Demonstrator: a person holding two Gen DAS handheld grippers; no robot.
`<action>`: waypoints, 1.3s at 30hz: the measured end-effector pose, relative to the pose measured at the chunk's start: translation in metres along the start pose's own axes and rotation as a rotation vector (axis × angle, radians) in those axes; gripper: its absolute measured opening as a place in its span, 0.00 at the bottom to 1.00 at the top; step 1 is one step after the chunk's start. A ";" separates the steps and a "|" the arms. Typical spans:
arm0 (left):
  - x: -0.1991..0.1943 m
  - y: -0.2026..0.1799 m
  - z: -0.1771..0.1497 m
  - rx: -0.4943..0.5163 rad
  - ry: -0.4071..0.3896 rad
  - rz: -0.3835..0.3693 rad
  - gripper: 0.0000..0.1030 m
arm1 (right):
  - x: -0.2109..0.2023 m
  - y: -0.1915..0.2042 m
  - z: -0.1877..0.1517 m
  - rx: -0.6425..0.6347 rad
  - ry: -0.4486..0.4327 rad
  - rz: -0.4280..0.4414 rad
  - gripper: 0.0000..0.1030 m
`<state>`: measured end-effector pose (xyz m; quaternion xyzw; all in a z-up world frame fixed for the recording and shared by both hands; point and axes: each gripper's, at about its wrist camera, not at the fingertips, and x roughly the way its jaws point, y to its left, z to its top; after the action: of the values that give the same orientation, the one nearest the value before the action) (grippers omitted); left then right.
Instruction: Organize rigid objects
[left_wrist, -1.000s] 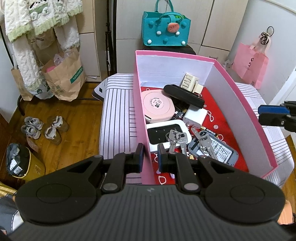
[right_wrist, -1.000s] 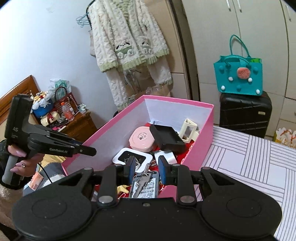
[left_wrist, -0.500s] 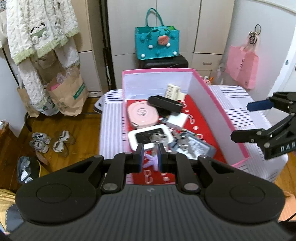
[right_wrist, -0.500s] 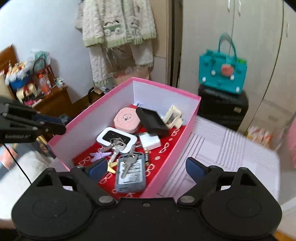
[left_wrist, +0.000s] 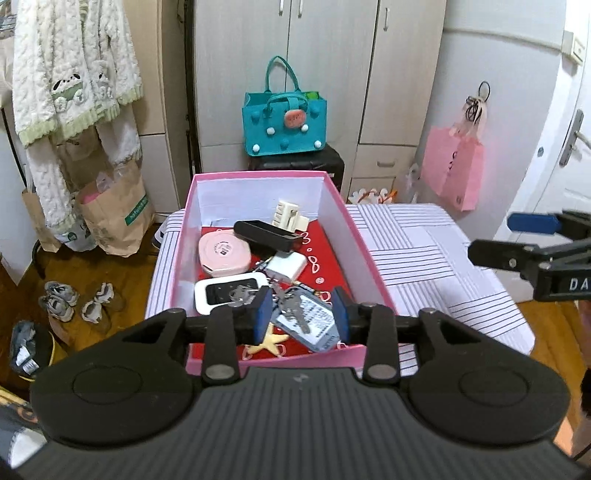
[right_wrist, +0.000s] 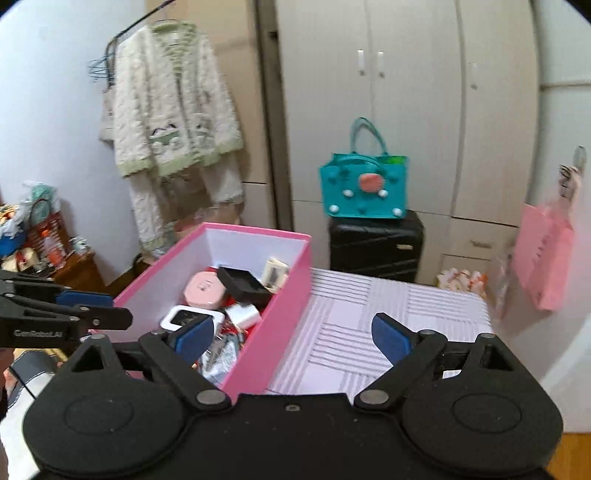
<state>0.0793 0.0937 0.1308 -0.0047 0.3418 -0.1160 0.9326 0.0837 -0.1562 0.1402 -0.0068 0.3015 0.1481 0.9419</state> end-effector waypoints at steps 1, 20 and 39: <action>-0.002 -0.003 -0.002 -0.001 -0.009 0.007 0.38 | -0.003 0.000 -0.003 0.006 -0.002 -0.021 0.93; -0.019 -0.048 -0.061 -0.034 -0.100 0.031 0.59 | -0.061 -0.001 -0.067 0.062 -0.118 -0.166 0.97; -0.019 -0.060 -0.088 -0.038 -0.121 0.158 0.94 | -0.058 -0.010 -0.101 0.104 -0.080 -0.244 1.00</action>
<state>-0.0034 0.0460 0.0808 -0.0022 0.2860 -0.0353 0.9576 -0.0152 -0.1917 0.0899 0.0116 0.2678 0.0169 0.9633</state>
